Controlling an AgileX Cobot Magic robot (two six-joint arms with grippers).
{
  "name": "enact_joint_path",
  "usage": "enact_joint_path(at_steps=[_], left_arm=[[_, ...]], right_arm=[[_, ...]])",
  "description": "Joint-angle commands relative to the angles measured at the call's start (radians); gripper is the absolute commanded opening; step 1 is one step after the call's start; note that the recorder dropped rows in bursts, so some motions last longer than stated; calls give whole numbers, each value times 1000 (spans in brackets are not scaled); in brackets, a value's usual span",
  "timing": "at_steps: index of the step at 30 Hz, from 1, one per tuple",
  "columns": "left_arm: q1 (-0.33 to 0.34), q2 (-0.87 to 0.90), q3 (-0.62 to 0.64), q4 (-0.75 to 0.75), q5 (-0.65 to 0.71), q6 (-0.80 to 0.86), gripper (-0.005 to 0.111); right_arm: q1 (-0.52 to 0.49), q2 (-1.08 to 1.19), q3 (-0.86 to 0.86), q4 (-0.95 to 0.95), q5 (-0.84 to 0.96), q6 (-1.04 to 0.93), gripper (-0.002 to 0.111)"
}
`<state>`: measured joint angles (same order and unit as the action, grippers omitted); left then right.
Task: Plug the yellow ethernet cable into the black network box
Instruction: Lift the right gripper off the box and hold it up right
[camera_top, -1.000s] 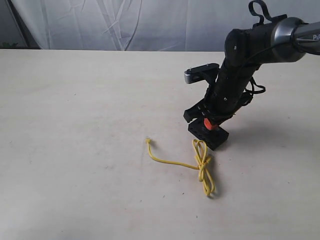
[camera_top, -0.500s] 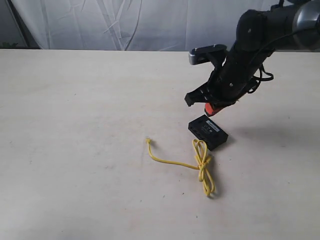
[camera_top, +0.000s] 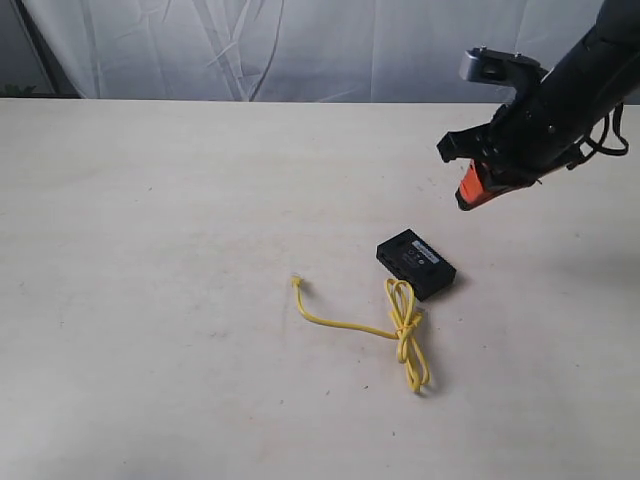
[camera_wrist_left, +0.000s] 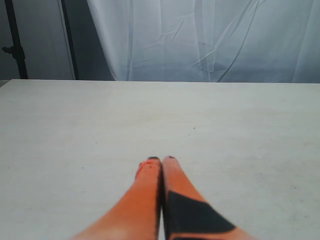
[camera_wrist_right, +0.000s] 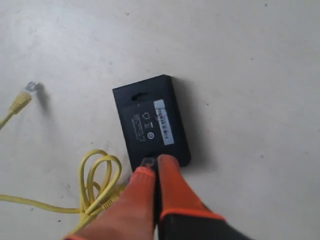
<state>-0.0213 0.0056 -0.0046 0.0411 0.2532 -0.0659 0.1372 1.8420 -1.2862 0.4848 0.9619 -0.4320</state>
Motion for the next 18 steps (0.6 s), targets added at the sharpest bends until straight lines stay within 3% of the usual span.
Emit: enact_joint_path(at_steps=[1, 18], left_arm=[[1, -6, 5, 2, -14, -1, 0], [1, -6, 5, 2, -14, -1, 0]], right_arm=[[-6, -10, 104, 23, -133, -21, -1], [-6, -10, 117, 97, -193, -20, -1]])
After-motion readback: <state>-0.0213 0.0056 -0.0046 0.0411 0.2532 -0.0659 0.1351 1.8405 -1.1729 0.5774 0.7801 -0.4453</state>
